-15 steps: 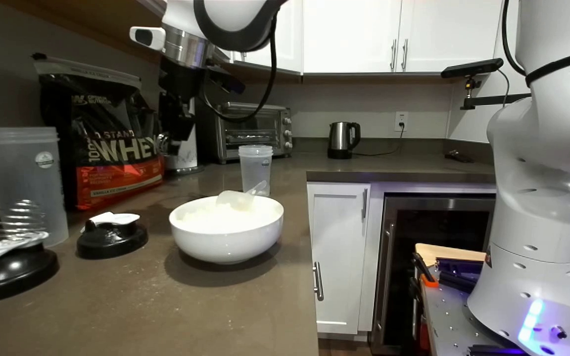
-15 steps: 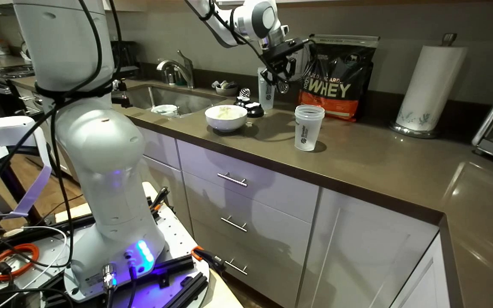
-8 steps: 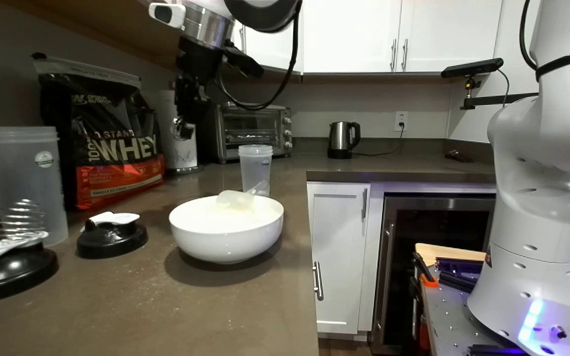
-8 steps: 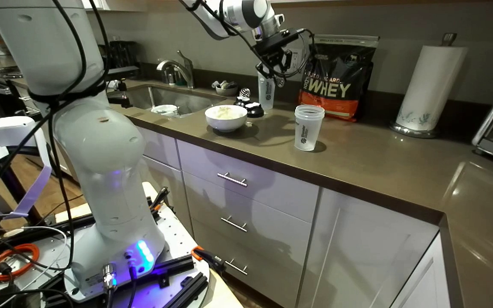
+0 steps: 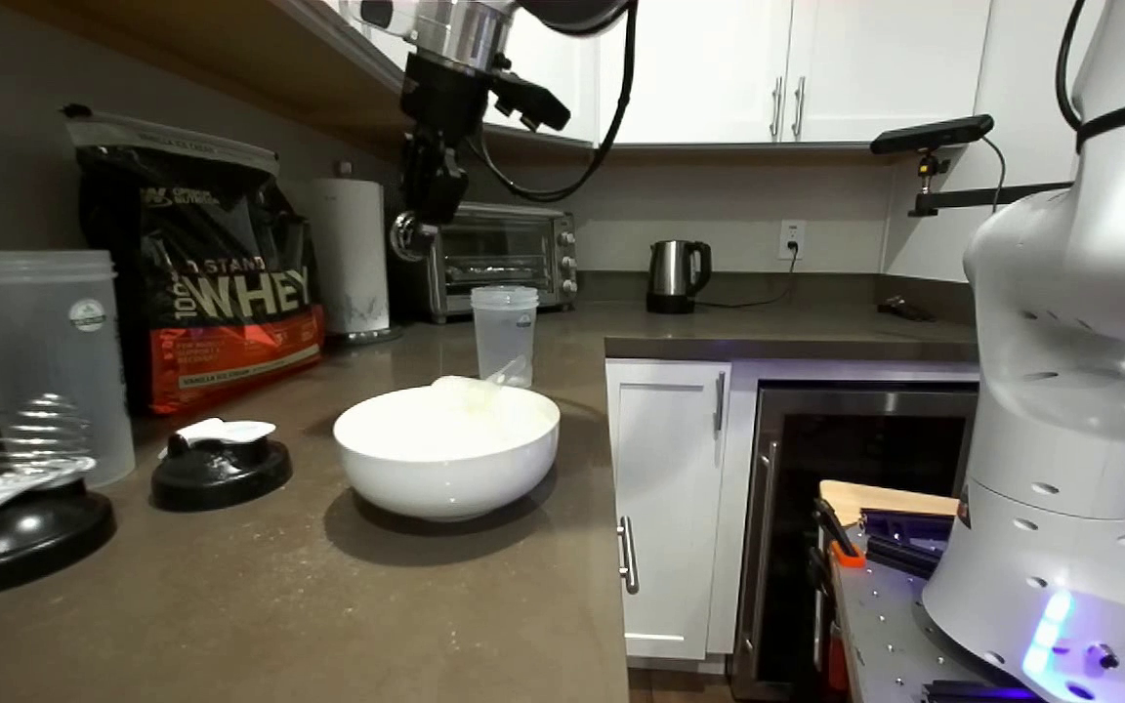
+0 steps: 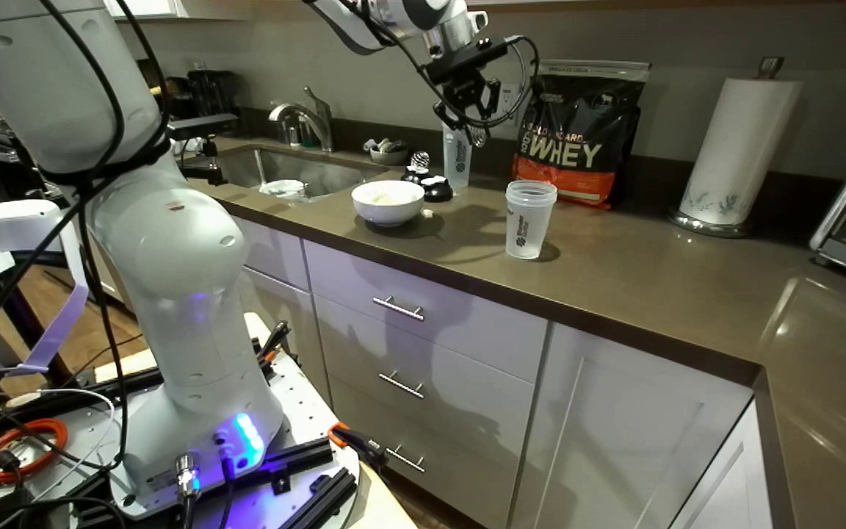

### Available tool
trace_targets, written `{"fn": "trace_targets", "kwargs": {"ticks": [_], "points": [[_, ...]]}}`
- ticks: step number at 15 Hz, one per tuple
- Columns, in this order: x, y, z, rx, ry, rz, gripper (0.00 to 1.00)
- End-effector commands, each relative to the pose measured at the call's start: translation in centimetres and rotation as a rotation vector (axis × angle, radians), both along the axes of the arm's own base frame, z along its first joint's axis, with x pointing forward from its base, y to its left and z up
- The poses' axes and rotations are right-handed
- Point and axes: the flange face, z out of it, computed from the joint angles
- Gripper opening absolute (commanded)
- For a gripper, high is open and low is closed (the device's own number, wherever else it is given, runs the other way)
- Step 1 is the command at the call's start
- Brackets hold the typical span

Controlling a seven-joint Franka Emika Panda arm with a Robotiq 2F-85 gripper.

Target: Put the silver spring in the white container

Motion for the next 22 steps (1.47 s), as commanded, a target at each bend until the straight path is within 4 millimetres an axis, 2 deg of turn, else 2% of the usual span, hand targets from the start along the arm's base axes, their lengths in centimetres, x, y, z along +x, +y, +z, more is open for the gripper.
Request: {"fn": "trace_targets", "kwargs": {"ticks": [1,7,13,22], "points": [[-2.5,-1.8,1.2,-0.021,-0.006,-0.059,0.36],[-3.6,-5.7,1.1,-0.003,0.006,-0.144,0.37],[-3.3,-9.2,0.1,0.012,0.021,-0.220,0.36],[-2.0,-11.9,-1.9,0.025,0.049,-0.301,0.34]]}}
